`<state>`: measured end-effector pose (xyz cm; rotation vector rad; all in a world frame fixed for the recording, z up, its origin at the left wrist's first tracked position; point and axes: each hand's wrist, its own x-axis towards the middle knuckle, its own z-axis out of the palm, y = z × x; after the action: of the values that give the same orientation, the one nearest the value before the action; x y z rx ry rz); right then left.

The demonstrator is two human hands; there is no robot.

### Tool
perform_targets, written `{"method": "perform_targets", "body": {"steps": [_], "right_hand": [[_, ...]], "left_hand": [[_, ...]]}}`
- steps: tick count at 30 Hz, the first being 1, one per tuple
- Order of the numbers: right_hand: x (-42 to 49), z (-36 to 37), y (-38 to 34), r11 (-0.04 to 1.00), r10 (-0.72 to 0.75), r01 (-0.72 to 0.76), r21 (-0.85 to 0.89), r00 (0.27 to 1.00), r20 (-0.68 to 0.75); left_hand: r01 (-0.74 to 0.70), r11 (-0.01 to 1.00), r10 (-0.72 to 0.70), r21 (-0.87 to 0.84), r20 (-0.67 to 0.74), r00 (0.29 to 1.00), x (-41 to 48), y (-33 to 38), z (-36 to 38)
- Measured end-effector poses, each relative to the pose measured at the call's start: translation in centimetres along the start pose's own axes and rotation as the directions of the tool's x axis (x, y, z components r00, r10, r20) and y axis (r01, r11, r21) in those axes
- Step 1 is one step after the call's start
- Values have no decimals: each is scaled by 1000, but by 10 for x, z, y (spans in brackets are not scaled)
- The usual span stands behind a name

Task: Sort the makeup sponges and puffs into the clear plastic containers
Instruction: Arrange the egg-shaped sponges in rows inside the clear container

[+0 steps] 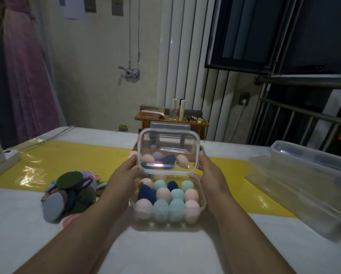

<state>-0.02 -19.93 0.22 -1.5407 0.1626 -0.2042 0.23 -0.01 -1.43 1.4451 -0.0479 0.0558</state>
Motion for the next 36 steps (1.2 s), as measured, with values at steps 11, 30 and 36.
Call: {"method": "perform_targets", "body": {"steps": [11, 30, 36], "right_hand": [[-4, -10, -9, 974, 133, -107, 198, 983, -123], [-6, -35, -12, 927, 159, -68, -369, 962, 223], [-11, -34, -16, 841, 29, 141, -522, 952, 304]], "left_hand": [[-17, 985, -3, -173, -117, 993, -4, -3, 6], [83, 951, -134, 299, 152, 979, -6, 10, -21], [-11, 894, -89, 448, 202, 975, -10, 17, -24]]}}
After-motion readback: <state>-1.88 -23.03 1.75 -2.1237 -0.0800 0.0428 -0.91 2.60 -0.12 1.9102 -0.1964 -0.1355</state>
